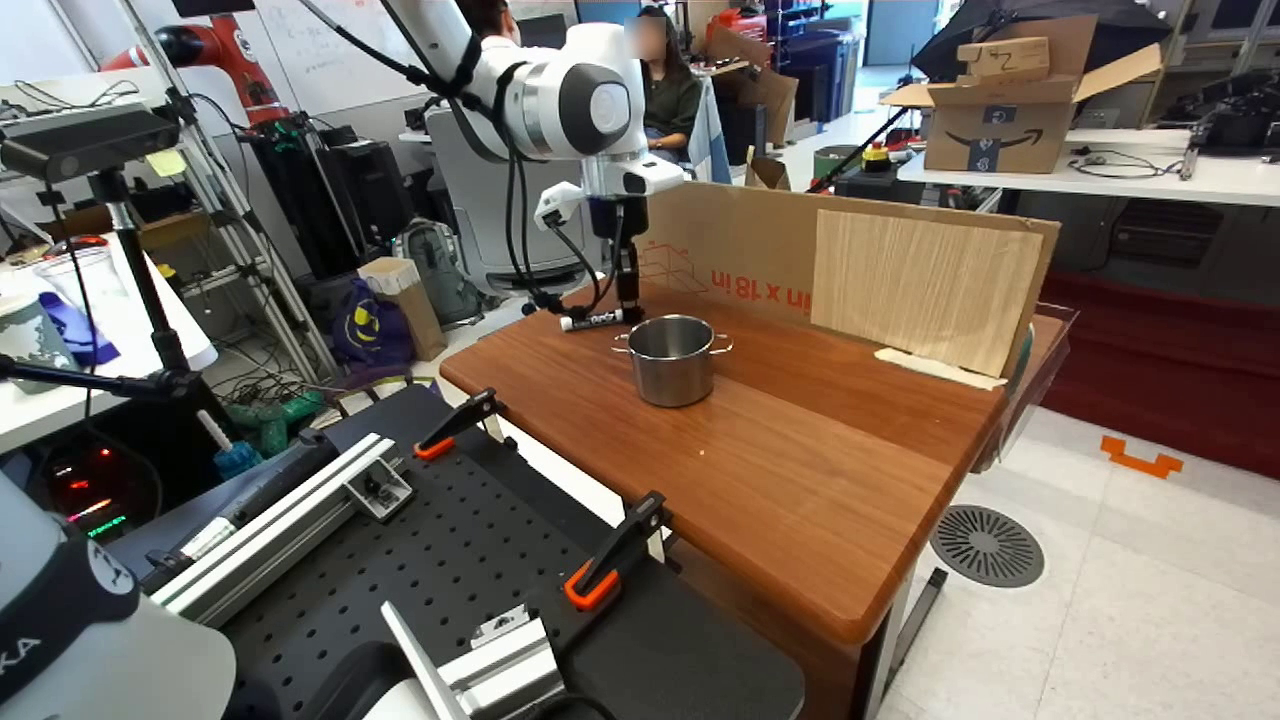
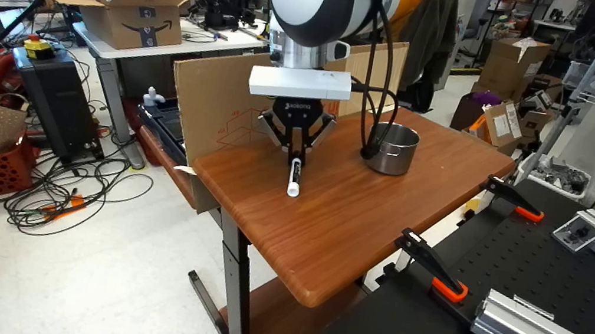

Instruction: Pick up the marker and put it in the bowl

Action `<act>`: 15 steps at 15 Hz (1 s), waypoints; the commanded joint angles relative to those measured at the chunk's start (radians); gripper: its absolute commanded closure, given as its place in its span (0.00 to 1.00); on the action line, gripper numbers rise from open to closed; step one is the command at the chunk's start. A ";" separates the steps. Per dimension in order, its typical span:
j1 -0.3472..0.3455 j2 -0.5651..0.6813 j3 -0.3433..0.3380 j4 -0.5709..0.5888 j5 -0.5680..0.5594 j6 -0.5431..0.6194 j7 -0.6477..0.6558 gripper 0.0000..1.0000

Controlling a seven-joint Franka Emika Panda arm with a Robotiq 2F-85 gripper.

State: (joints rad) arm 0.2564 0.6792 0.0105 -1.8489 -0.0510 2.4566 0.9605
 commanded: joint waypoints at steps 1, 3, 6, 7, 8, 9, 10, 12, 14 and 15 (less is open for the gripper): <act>0.035 -0.026 -0.037 -0.013 -0.001 0.006 0.024 0.95; 0.057 -0.064 -0.061 -0.050 -0.027 0.030 0.050 0.95; 0.107 -0.137 -0.111 -0.115 -0.086 0.079 0.143 0.95; 0.128 -0.166 -0.131 -0.142 -0.117 0.092 0.192 0.95; 0.146 -0.191 -0.147 -0.165 -0.149 0.102 0.237 0.95; 0.169 -0.218 -0.170 -0.195 -0.196 0.106 0.299 0.95; 0.188 -0.241 -0.187 -0.221 -0.243 0.111 0.359 0.95; 0.222 -0.289 -0.215 -0.278 -0.359 0.105 0.503 0.95; 0.240 -0.335 -0.224 -0.332 -0.482 0.083 0.655 0.95; 0.245 -0.364 -0.226 -0.364 -0.548 0.070 0.736 0.95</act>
State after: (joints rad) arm 0.4654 0.3961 -0.1824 -2.1199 -0.4436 2.5160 1.5003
